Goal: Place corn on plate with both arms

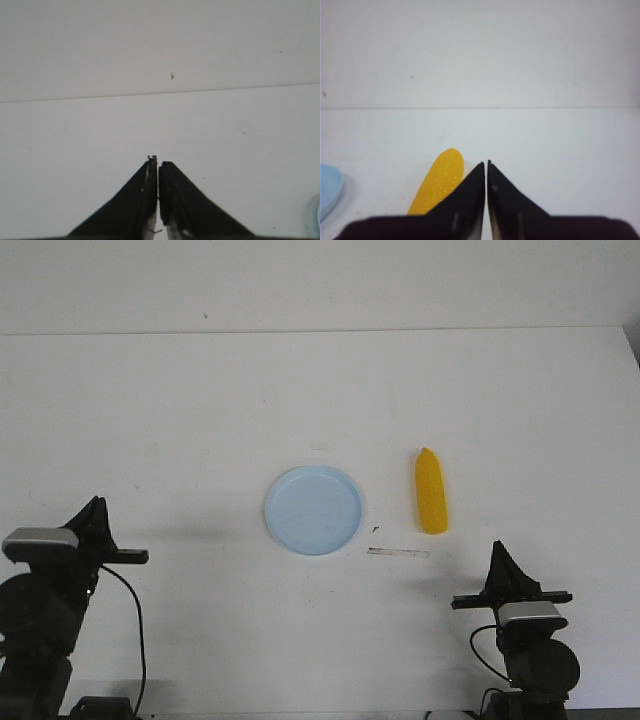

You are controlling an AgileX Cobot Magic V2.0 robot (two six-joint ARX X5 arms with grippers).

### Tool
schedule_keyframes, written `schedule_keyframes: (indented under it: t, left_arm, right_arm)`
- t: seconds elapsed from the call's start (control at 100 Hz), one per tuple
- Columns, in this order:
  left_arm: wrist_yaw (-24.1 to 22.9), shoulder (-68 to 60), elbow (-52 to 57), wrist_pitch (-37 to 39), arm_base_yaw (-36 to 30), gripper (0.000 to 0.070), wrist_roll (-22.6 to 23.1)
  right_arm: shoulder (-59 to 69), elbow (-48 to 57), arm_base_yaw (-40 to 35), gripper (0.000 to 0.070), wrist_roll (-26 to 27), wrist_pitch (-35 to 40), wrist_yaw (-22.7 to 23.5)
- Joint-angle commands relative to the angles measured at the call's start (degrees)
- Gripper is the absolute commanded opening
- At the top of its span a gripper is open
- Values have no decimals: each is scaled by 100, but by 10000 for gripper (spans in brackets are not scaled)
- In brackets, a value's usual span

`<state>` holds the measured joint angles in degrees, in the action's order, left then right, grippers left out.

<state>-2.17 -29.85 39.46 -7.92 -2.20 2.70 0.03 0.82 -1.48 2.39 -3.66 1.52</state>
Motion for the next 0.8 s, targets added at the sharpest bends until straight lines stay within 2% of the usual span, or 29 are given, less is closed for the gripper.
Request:
schedule_keyframes:
  t: [0.0,0.3,0.38,0.5,0.79]
  left_arm:
    - [0,339,-142,72,46,1,96]
    - [7,1773,-1143,63,85,1,61]
    - [7,1987,-1357,90,85,1,-131]
    - [7,2162,-1652,254,85,1,-470]
    - [4,2168,-1856,509,116,1,-468]
  right_arm:
    - [2,-9,-7,8,57,-59,2]
    - [2,-9,-7,8,57,-59,2]
    - [2,-9,-7,8,57,-57,2]
    - [2,-9,-7,8,57,-59,2]
    - [2,-9,-7,8,57,-59,2]
